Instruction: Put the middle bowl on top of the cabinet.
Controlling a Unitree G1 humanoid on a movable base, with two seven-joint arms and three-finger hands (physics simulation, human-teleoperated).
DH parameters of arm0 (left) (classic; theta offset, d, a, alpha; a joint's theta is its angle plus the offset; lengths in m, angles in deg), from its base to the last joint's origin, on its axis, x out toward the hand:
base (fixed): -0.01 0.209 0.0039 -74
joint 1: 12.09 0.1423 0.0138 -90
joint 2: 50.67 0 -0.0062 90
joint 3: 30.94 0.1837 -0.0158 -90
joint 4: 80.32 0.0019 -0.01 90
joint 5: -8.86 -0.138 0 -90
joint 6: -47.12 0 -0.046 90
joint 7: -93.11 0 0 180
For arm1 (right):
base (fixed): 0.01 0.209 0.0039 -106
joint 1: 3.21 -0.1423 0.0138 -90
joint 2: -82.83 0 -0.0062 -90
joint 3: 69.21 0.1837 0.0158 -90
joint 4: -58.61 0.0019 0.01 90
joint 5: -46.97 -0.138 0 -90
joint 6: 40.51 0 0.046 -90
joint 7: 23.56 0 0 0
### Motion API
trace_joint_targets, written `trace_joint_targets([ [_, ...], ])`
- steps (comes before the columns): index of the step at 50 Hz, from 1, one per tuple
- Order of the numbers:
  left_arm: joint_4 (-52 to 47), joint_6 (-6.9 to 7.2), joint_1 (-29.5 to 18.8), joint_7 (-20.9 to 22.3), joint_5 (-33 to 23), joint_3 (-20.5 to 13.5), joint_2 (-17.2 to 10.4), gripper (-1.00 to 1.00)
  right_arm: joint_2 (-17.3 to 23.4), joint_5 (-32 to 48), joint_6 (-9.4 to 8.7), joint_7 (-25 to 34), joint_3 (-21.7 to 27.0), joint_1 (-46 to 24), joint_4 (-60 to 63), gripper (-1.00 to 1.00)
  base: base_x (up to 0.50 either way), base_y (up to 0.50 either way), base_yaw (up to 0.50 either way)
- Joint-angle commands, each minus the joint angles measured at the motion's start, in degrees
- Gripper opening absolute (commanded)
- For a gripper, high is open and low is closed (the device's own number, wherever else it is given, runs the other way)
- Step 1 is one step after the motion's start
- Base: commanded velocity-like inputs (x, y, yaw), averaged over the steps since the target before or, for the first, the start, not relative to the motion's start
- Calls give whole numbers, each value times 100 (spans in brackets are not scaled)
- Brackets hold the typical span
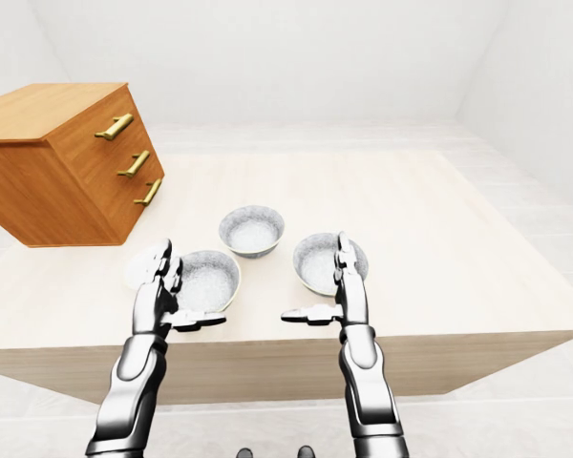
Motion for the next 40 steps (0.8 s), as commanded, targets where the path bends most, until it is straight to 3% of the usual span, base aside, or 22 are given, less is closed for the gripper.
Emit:
trace_joint_targets([
  [1,-251,289,-67,86,-25,-219,-120,100,112,-113,-142,130,-31,-11,-38,100,0,0,0],
  [2,-311,437,-86,89,64,-228,-165,100,90,-77,-169,149,-25,5,18,100,0,0,0],
  [11,-933,448,65,-46,313,-270,-356,100,-11,124,-592,239,-1,137,669,100,0,0,0],
  [21,-1872,448,334,9,310,-355,-413,100,-69,178,-592,38,123,124,1326,100,0,0,0],
  [32,-3268,448,496,176,517,-730,-444,100,20,471,-592,287,-198,558,2940,100,0,0,0],
  [40,-3767,448,486,374,829,-1121,-433,100,-68,418,-592,356,-94,481,3325,100,0,0,0],
])
